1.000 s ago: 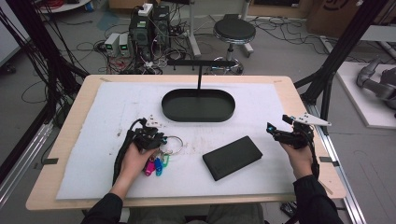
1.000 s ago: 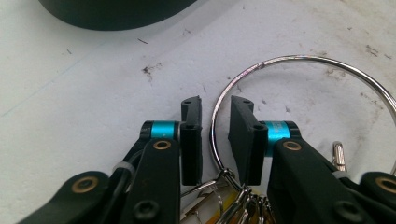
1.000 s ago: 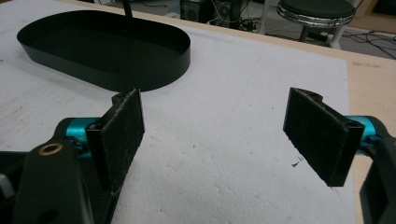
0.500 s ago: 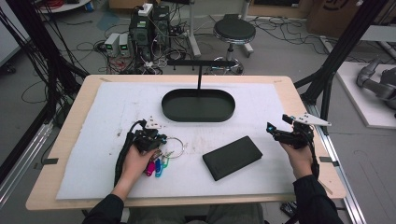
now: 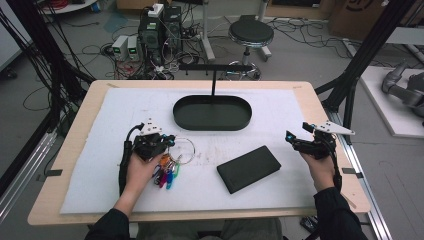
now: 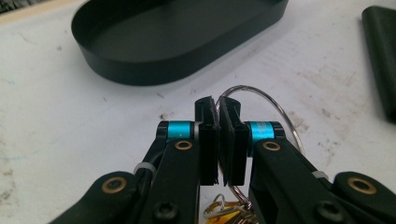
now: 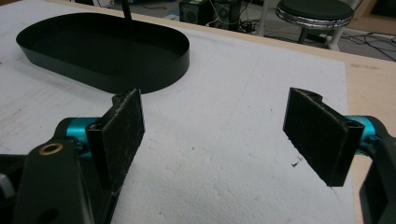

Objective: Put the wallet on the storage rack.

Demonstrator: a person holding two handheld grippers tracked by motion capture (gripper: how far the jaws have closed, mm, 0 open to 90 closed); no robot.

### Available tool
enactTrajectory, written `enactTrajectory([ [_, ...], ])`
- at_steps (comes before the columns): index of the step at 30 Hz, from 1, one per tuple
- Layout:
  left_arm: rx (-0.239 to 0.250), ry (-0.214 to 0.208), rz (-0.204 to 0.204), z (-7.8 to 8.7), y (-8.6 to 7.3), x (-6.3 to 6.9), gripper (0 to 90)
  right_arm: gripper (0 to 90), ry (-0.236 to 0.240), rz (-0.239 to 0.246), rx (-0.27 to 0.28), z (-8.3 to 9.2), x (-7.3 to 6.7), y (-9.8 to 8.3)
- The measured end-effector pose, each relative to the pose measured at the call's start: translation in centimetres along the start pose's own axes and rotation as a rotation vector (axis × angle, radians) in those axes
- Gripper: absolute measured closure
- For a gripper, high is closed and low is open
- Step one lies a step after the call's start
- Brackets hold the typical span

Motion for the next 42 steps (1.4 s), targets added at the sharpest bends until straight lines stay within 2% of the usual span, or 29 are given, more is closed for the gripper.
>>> enactTrajectory([
  [6, 0.034, 0.004, -0.039, 0.5, 0.8, 1.0, 86.3, 20.8, -0.002, -0.006, 0.007, 0.1, 0.1, 0.1],
  [10, 0.064, -0.009, -0.088, 1.0, 1.6, 2.4, 86.3, 20.8, -0.003, -0.009, 0.008, 0.2, 0.2, 0.1],
  [16, 0.083, -0.039, -0.128, 1.3, 1.8, 3.9, 86.2, 20.8, -0.002, -0.009, 0.01, 0.2, 0.1, 0.1],
  [24, 0.082, -0.097, -0.123, 1.2, 1.5, 4.2, 85.7, 20.8, -0.004, -0.004, 0.01, 0.2, 0.1, 0.1],
  [26, 0.079, -0.1, -0.123, 1.1, 1.4, 4.2, 85.4, 20.8, -0.003, -0.005, 0.01, 0.2, 0.1, 0.1],
  [28, 0.055, -0.118, -0.121, 0.9, 1.2, 4.2, 84.2, 20.8, -0.003, -0.005, 0.009, 0.1, 0.1, 0.1],
  [31, 0.034, -0.124, -0.123, 0.5, 0.8, 4.2, 82.7, 20.8, -0.003, -0.005, 0.01, 0.1, 0.1, 0.1],
  [34, 0.035, -0.129, -0.123, 0.5, 0.8, 4.2, 85.5, 20.8, -0.002, -0.006, 0.012, 0.2, 0.1, 0.1],
  [40, 0.03, -0.113, -0.118, 0.6, 0.7, 3.6, 85.5, 20.8, -0.002, -0.007, 0.01, 0.2, 0.1, 0.1],
  [42, 0.031, -0.12, -0.112, 0.6, 0.7, 3.5, 85.7, 20.8, -0.002, -0.004, 0.013, 0.1, 0.1, 0.1],
])
Point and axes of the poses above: each handheld gripper's, and its own axes: z roughly backward along the jaws, y roughly out of its top, x roughly to its right, the point moved 7 cm from there along -z, roughly forward along the jaws, and after that the axes turned 3 degrees about -x, right-handed, at the moved point
